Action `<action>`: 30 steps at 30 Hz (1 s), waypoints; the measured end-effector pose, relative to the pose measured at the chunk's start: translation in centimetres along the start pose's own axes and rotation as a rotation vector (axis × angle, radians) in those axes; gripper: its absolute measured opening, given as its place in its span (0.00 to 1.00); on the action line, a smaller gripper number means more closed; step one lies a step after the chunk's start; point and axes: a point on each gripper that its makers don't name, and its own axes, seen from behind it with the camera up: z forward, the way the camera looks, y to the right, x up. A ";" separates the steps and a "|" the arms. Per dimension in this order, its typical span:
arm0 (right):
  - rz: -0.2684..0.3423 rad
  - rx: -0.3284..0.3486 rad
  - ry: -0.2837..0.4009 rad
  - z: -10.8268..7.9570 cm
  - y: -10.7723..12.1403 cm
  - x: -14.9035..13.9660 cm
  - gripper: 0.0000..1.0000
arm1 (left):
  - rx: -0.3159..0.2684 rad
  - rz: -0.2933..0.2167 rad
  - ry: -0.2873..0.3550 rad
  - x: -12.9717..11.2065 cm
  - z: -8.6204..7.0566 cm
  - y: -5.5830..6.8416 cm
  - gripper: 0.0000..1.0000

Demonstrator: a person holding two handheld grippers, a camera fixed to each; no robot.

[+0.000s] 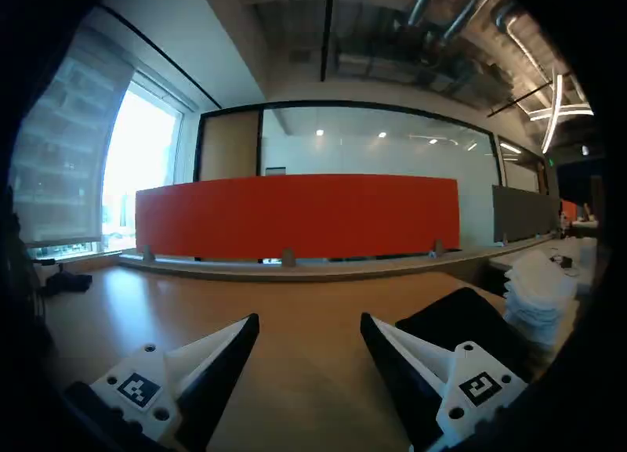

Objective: Fold towel

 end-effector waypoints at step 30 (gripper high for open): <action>-0.017 -0.002 0.002 0.0 0.1 -0.2 1.00 | 0.000 0.001 0.000 0.1 0.0 0.0 0.96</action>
